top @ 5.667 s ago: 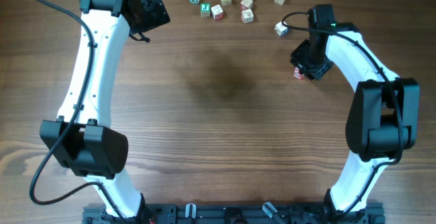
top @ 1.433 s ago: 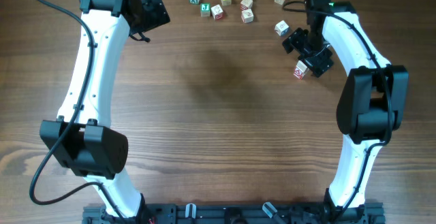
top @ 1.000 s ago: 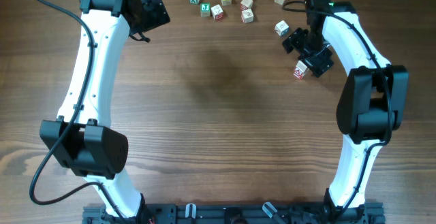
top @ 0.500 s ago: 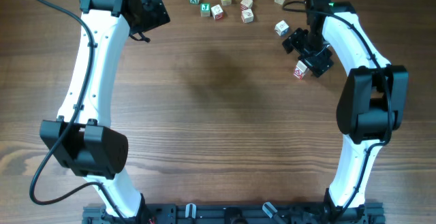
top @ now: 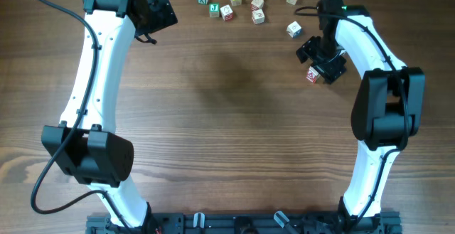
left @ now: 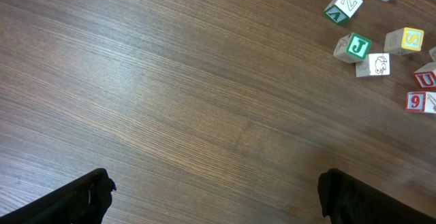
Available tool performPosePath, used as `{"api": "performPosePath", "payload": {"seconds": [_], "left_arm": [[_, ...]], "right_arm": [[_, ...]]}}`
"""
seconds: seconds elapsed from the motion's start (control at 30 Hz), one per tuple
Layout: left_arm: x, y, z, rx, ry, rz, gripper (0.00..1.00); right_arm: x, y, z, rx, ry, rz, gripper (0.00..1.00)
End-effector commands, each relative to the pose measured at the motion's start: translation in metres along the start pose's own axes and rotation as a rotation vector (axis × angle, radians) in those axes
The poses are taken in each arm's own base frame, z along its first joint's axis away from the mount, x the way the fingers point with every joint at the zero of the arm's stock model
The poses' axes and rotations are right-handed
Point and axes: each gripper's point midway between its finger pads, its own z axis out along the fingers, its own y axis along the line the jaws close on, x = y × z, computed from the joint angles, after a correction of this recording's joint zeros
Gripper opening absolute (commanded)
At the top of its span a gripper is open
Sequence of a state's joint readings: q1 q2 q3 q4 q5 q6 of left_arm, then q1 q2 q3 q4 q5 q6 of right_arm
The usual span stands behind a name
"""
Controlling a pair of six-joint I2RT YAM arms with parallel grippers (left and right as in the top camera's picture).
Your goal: Form a tower
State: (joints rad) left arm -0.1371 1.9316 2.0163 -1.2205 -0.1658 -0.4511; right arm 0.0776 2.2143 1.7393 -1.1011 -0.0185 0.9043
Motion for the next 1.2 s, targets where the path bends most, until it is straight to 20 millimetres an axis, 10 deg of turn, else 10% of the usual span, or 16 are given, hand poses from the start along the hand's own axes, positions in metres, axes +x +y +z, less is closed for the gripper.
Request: {"api": "performPosePath", "payload": {"seconds": [0.0,1.17], "left_arm": [[-0.0023,0.0008,-0.0103,0.015,-0.018,-0.008,1.0],[-0.0022,0.0008,-0.0102,0.014,-0.017,-0.008,1.0]], "right_arm": [[0.004,-0.0009,0.0155,0.011,0.019,0.009,0.88],[0.0072,0.0025,0.0155,-0.009,0.038,-0.018,0.56]]}}
